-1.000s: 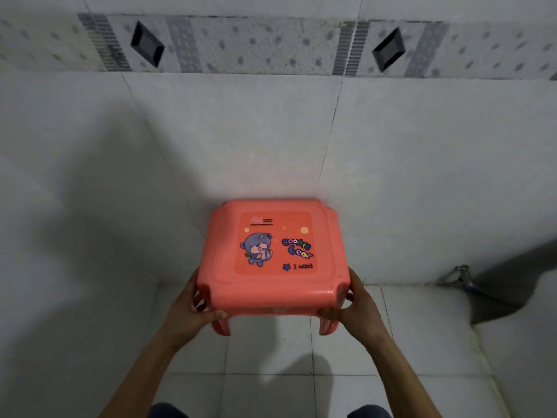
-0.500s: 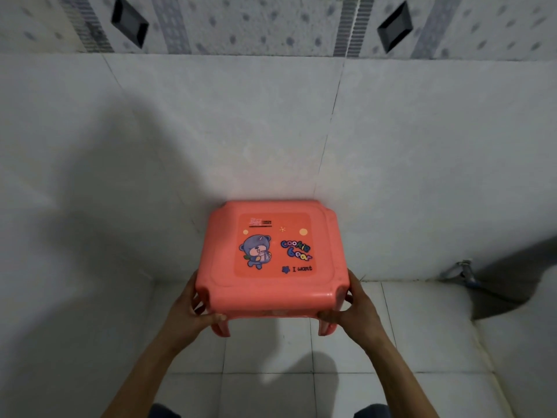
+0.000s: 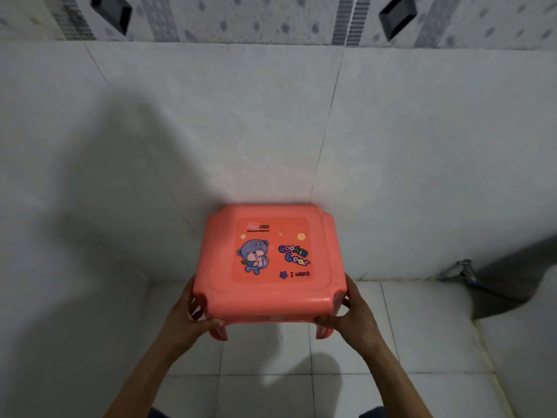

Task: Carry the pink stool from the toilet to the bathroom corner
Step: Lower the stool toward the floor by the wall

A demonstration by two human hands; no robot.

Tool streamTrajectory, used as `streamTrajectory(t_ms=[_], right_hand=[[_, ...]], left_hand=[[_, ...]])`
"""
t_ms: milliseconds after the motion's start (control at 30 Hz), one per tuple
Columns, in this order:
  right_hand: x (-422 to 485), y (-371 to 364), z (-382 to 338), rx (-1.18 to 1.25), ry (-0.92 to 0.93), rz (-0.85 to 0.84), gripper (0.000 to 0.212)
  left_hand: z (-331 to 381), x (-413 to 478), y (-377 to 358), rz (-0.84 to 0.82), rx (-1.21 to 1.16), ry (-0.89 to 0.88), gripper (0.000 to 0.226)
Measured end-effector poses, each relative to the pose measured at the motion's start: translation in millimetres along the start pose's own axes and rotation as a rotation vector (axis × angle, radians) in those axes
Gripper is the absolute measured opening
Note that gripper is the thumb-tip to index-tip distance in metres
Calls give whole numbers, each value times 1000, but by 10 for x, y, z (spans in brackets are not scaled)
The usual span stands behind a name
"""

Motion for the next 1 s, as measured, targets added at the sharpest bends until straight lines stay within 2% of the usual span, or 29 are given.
streamTrajectory(t_ms=[167, 267, 667, 833, 1000], right_hand=[[26, -17, 52, 6, 15, 0, 97], [37, -15, 67, 17, 26, 5, 90], [140, -121, 267, 16, 20, 1, 97], [186, -149, 356, 32, 12, -5, 95], [224, -186, 426, 16, 24, -2, 91]], left_hand=[[-62, 28, -29, 2, 3, 8, 123], [-88, 37, -49, 17, -6, -5, 129], [-287, 106, -77, 6, -13, 17, 140], [-379, 156, -100, 33, 11, 11, 123], [-487, 200, -124, 42, -15, 25, 131]])
Point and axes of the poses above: each hand's wrist, its own x-axis towards the middle knuckle, its own y-axis out of the back of the hand, z = x × y, the point moved 7 cm from there along x, towards the middle knuckle, and after that the axes turned 2 degrees about -z, right-handed, at the moved point
